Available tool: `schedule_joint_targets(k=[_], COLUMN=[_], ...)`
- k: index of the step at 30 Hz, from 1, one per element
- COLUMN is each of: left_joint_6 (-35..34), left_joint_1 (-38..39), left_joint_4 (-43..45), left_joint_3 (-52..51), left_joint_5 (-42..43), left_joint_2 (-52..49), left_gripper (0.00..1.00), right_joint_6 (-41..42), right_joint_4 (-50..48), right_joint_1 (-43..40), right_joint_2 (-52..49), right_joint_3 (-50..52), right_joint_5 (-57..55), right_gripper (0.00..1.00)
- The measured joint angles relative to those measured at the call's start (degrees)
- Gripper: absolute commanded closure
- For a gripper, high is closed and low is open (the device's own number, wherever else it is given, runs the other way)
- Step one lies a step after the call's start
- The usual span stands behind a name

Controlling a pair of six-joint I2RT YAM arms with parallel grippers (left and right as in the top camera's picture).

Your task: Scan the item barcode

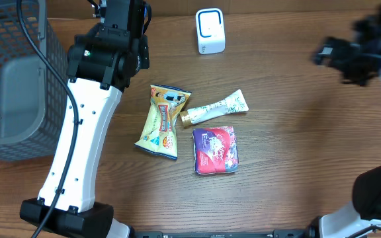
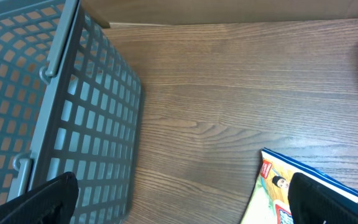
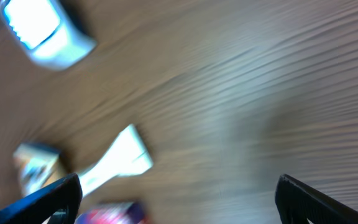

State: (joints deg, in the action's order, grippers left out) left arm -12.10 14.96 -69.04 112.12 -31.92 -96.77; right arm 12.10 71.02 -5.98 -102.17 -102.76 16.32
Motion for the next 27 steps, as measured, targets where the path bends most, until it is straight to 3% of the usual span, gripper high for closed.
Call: schedule_joint_targets(k=[8,13,19,27], left_joint_6=[0.0,-0.02,-0.02,-0.02], left_joint_1=[-1.9,-4.68,-5.97,-5.97], left_joint_4=[-0.26,-1.38,-1.73,-1.88], left_joint_3=[-0.02,-0.02,-0.02,-0.07], left_joint_5=[0.63,2.62,3.89,5.75], left_joint_2=[2.73,4.26,4.26,4.26], left_gripper=[0.0,0.0,0.0,0.0], right_joint_6=[2.93,2.62,-4.55,-9.73], right_joint_4=[5.73,3.89,-6.78,-23.45], right_joint_1=[13.9,15.82,15.5,15.5], right_joint_2=[-0.35,-0.37,-0.46,-0.55], right_joint_3=[3.72,13.4,29.07,39.95], right_joint_5=[6.14,11.85,19.15,26.67], right_gripper=[0.0,0.0,0.0,0.0])
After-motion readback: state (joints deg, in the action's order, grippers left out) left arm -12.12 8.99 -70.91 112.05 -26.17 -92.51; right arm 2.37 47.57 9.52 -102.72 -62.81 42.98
